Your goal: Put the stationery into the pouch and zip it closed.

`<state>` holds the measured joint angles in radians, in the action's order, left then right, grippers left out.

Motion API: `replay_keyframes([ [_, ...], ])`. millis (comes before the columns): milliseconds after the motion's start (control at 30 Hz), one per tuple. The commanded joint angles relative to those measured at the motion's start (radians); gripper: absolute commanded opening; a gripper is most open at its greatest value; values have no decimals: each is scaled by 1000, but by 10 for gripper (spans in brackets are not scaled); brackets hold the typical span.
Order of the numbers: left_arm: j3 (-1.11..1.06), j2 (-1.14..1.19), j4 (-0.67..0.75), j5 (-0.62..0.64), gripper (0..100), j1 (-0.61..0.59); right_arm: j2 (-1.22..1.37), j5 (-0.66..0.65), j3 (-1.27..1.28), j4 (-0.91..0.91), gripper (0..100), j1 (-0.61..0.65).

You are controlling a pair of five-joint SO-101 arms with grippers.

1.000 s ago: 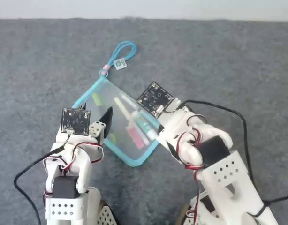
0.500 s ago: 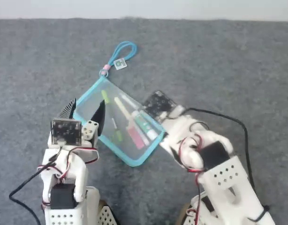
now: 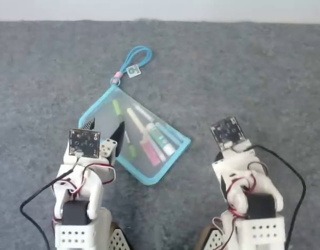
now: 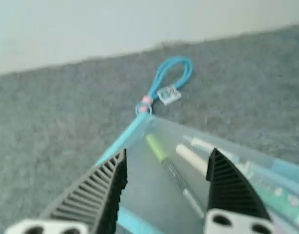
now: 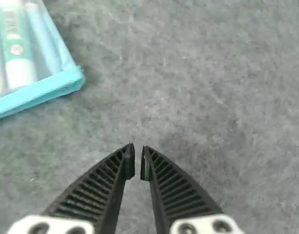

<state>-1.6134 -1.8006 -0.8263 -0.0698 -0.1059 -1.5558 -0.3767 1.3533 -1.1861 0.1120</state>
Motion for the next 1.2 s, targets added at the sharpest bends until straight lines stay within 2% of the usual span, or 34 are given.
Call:
replay_keyframes([
  [0,-65,-21,2,3,251,2,-143,-14,77,-2,32,-56],
  [200,-73,-18,-78,3,251,2,-262,-12,233,1,32,-125],
  [367,-73,-18,-259,3,251,2,-260,-12,328,5,32,-131],
  [567,-73,-18,-384,3,251,2,-259,-12,330,-5,28,-133],
  [667,-73,-18,-436,6,251,3,-259,-12,330,-91,28,-133],
  [700,-73,-20,-436,5,251,3,-259,-8,330,-131,28,-133],
  [1000,-73,-20,-434,6,251,3,-259,-11,330,-119,28,-127],
  [1167,-73,-20,-434,6,251,-40,-259,-12,330,-119,28,-127],
])
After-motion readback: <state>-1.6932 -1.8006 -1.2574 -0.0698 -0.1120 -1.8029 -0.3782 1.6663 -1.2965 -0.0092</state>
